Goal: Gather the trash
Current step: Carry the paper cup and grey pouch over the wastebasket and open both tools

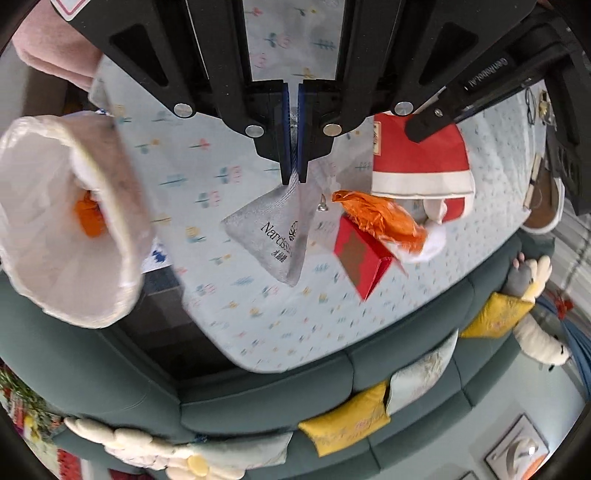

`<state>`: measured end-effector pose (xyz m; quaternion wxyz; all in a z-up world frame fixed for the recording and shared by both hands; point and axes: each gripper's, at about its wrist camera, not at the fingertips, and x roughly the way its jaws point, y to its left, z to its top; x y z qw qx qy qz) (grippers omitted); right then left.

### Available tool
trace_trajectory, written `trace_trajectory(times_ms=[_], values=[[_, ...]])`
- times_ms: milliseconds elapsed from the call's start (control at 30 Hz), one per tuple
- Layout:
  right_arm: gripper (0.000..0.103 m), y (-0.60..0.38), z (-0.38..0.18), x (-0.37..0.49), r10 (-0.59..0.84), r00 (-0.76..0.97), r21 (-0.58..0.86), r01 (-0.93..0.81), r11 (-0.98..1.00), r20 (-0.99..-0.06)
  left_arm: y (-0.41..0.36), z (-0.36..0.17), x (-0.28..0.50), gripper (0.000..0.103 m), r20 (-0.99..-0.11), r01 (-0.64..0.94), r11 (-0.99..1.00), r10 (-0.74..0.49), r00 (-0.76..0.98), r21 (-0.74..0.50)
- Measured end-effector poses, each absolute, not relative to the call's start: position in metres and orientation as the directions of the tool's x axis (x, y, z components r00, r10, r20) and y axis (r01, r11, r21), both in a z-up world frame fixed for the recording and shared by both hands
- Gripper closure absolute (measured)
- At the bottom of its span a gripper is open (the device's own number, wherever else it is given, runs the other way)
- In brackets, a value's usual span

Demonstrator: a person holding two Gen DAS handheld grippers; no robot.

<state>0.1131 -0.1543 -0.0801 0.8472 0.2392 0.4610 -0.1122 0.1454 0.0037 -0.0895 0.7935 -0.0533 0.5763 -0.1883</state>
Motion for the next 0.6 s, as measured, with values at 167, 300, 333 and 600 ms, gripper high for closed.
trace_trajectory(times_ms=[167,300,333,600], values=[[0.1,-0.181,-0.056,0.086,-0.013,0.597,0.31,0.436,0.845,-0.802,-0.032,-0.071,0.13,0.07,-0.878,0.3,0.9,-0.397,0.267,-0.316],[0.1,-0.204,-0.043,0.068,-0.055,0.615,0.3,0.457,0.837,-0.786,-0.059,-0.061,0.119,0.07,-0.868,0.347,0.881,-0.42,0.264,-0.32],[0.1,-0.21,-0.04,0.064,-0.066,0.619,0.297,0.465,0.834,-0.783,-0.067,-0.058,0.116,0.07,-0.866,0.361,0.875,-0.427,0.262,-0.322],[0.1,-0.265,-0.027,0.027,-0.143,0.629,0.293,0.536,0.792,-0.764,-0.129,-0.042,0.1,0.07,-0.853,0.457,0.833,-0.457,0.253,-0.311]])
